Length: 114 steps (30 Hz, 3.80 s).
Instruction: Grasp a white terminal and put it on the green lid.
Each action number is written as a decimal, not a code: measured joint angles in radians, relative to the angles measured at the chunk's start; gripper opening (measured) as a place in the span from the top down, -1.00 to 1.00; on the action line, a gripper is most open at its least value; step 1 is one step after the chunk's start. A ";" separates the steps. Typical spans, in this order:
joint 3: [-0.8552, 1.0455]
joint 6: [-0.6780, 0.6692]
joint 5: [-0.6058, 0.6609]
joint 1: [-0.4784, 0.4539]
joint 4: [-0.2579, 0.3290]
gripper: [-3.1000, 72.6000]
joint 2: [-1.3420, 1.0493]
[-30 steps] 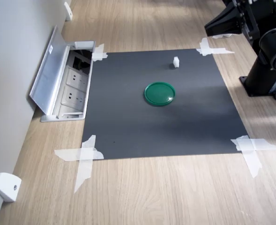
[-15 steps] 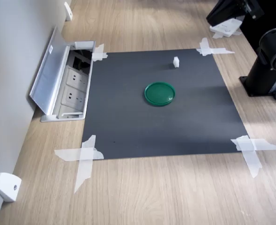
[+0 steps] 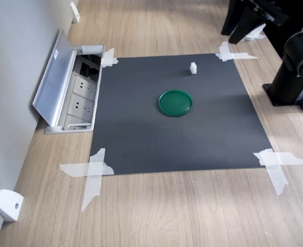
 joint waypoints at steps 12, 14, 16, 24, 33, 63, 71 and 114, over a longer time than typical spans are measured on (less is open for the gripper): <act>-0.110 0.147 0.091 0.000 -0.032 -0.83 0.162; -0.133 0.097 0.116 0.000 -0.047 -0.83 0.177; -0.148 0.006 0.126 -0.002 -0.073 -0.83 0.186; -0.156 -0.558 0.130 -0.248 -0.055 -0.83 0.188; -0.156 -1.408 0.131 -0.571 -0.020 -0.83 0.248; 0.066 -1.623 -0.365 -0.459 -0.125 -0.83 0.480; 0.080 -1.623 -0.430 -0.420 -0.128 -0.83 0.565; 0.106 -1.534 -0.495 -0.369 -0.134 0.70 0.626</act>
